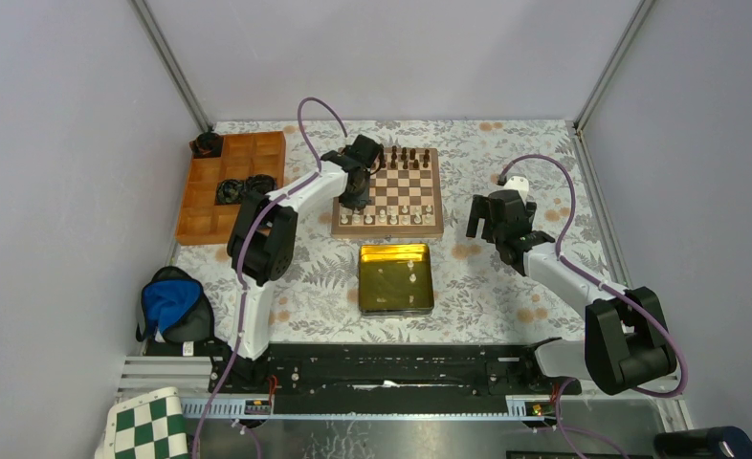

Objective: Set up the chess pieces on the board
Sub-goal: Place the chess piece on the chessboard.

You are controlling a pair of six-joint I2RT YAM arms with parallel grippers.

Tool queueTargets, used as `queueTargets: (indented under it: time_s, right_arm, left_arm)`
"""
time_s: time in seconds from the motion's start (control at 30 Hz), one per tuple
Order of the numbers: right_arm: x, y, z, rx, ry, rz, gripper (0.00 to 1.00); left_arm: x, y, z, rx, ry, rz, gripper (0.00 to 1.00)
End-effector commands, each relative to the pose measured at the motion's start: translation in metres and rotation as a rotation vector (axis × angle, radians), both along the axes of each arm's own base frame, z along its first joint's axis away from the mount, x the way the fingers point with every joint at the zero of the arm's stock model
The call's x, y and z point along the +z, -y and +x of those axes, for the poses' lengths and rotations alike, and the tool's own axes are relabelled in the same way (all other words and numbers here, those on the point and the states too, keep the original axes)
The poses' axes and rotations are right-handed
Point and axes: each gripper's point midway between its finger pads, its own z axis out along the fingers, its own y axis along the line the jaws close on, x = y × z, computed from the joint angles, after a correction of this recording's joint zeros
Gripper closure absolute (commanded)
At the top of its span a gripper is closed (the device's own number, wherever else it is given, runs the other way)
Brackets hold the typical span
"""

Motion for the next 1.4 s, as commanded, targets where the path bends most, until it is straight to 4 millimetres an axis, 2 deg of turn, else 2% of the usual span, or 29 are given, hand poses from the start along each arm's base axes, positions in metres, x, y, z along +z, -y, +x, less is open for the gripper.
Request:
queueTargets:
  time_s: [0.0,0.7,1.03,1.23,1.37]
  right_arm:
    - [0.008,0.004,0.006,-0.020,0.036,-0.004,0.00]
    - [0.007,0.004,0.007,-0.021,0.030,-0.008,0.00]
    - [0.005,0.004,0.007,-0.020,0.027,-0.008,0.00]
    - [0.006,0.004,0.008,-0.020,0.030,-0.007,0.00]
    - [0.007,0.004,0.008,-0.021,0.033,-0.007,0.00]
  left_arm:
    - [0.002,0.000,0.007,0.020,0.003,-0.016,0.93]
    - [0.000,0.001,0.010,0.021,-0.005,-0.036,0.84]
    - [0.001,0.001,0.010,0.024,-0.003,-0.037,0.73]
    - [0.005,0.000,0.012,0.030,0.007,-0.036,0.72]
    - [0.015,-0.002,0.017,0.038,0.036,-0.034,0.69]
